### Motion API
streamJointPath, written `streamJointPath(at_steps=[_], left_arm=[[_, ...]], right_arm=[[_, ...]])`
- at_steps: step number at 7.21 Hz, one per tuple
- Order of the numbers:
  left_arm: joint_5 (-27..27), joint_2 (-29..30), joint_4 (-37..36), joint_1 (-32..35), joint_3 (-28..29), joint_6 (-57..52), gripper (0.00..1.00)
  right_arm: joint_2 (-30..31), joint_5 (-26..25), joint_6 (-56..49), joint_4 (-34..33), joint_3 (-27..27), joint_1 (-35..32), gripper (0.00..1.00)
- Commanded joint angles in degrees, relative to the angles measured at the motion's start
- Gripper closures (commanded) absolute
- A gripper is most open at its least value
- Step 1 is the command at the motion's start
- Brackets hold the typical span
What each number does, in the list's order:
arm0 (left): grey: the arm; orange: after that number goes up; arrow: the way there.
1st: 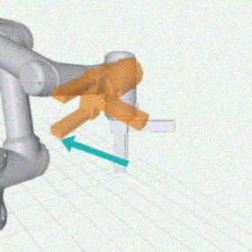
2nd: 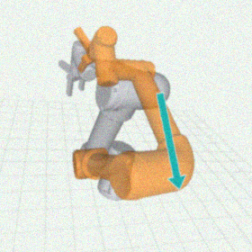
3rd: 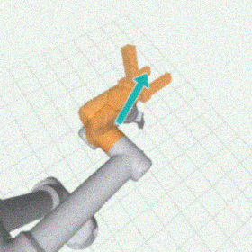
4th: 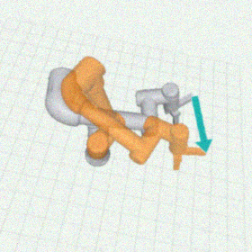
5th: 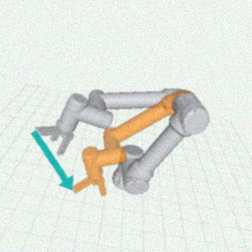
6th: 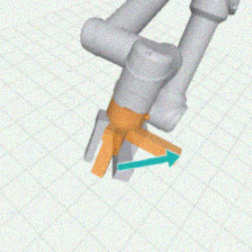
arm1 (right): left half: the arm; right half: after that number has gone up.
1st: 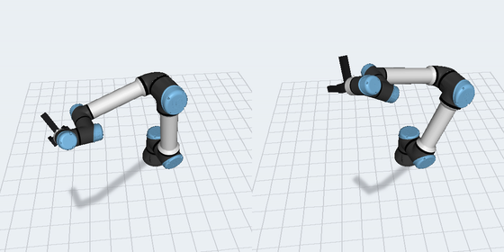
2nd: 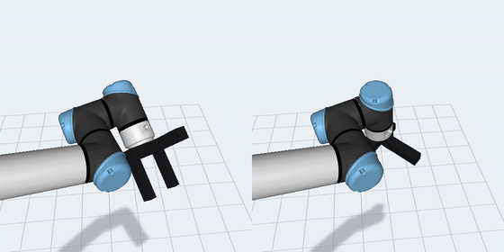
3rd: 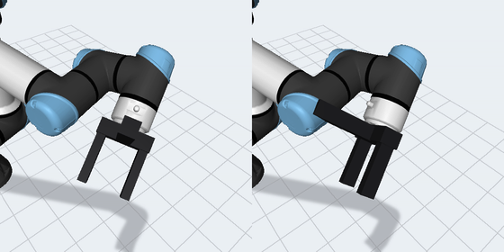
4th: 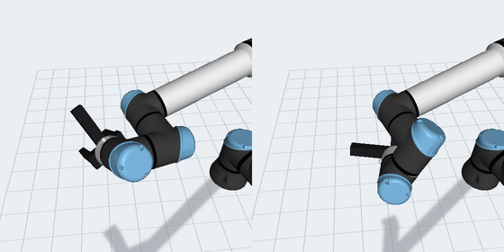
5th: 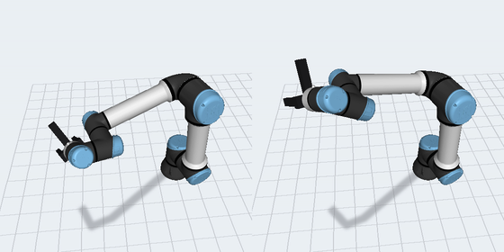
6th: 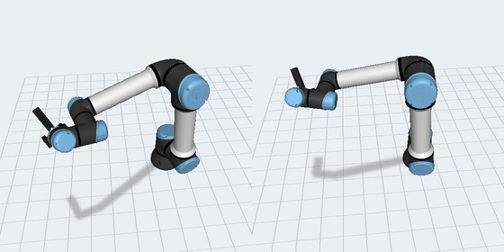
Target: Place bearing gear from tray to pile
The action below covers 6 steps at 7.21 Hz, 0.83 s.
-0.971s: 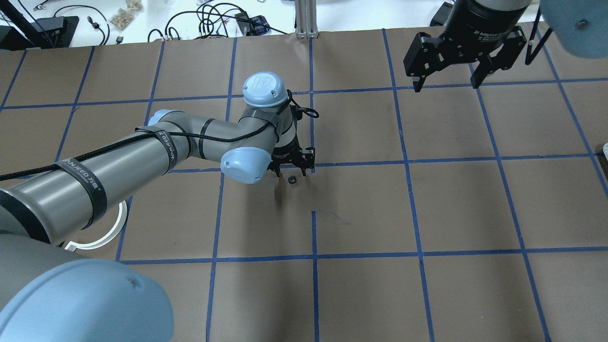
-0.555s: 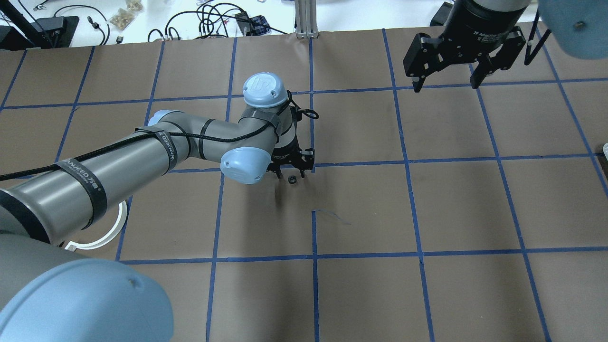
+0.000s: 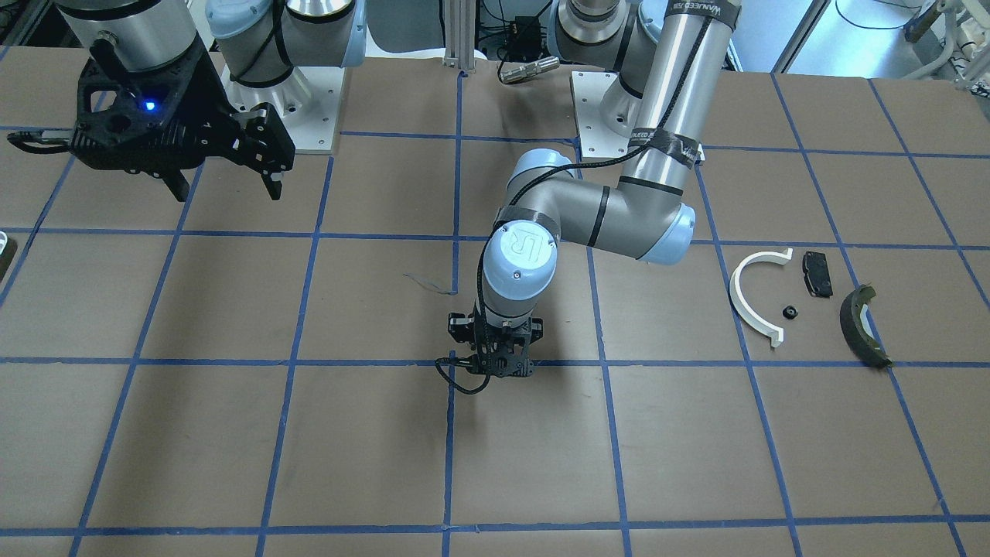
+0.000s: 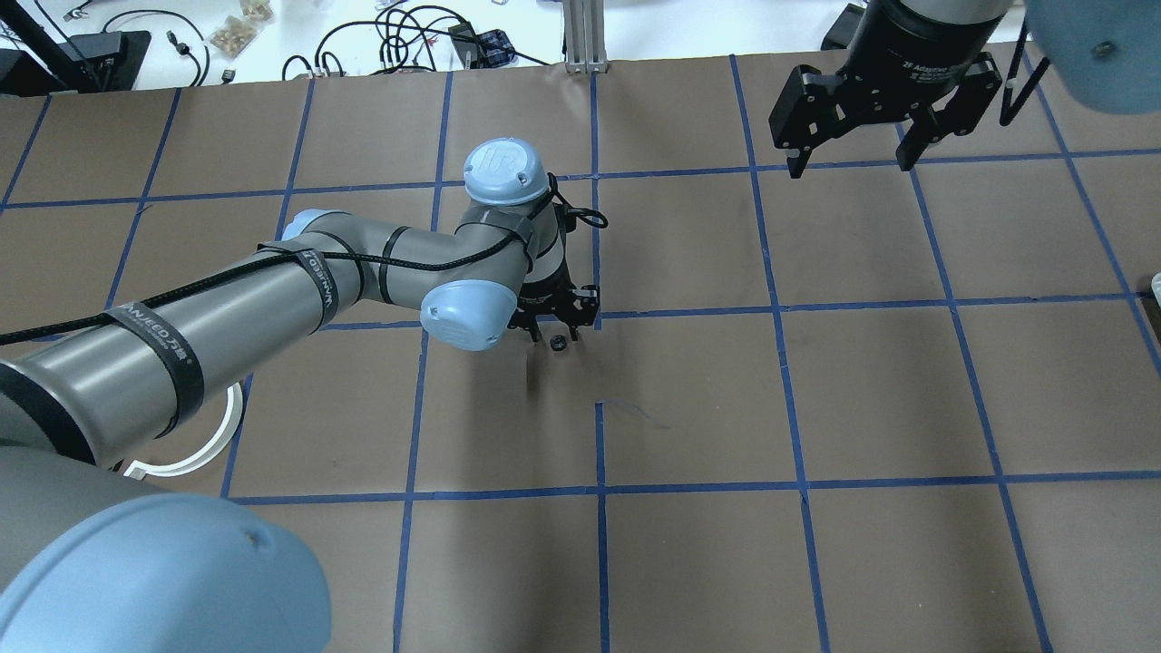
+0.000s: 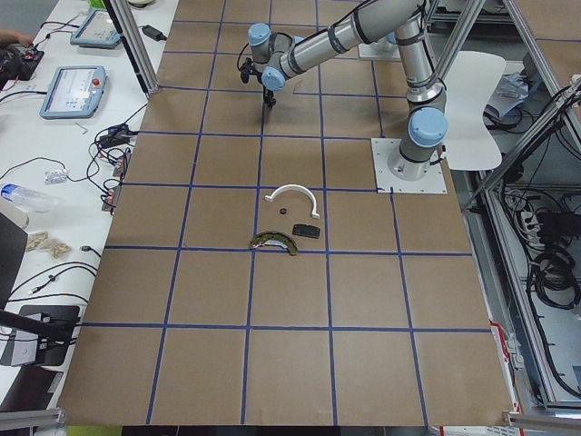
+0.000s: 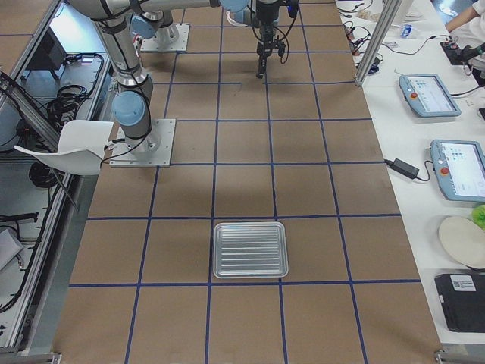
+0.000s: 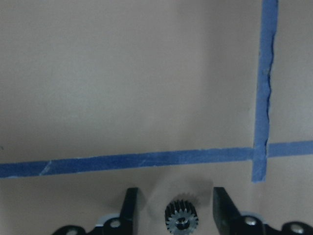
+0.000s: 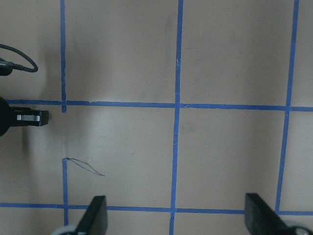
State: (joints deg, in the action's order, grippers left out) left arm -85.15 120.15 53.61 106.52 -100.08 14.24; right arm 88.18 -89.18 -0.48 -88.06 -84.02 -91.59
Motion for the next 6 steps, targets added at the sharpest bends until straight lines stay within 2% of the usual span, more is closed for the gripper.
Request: streamJointPath(at_steps=[1, 3, 4, 6], left_arm=[[0.07, 0.00, 0.01, -0.17, 0.50, -0.01, 1.00], [0.07, -1.65, 0.88, -1.48, 1.37, -1.41, 1.00], [-0.01, -2.97, 5.85, -4.10, 3.38, -3.50, 1.00], [-0.63, -4.39, 22.42, -13.30, 13.80, -13.14, 1.00]], right_arm=[[-0.03, 0.40, -0.22, 0.00, -0.01, 0.01, 0.00], [-0.03, 0.41, -0.31, 0.00, -0.09, 0.01, 0.00], [-0.03, 0.49, -0.31, -0.18, -0.53, 0.01, 0.00], [-0.03, -0.03, -0.57, 0.00, -0.53, 0.01, 0.00]])
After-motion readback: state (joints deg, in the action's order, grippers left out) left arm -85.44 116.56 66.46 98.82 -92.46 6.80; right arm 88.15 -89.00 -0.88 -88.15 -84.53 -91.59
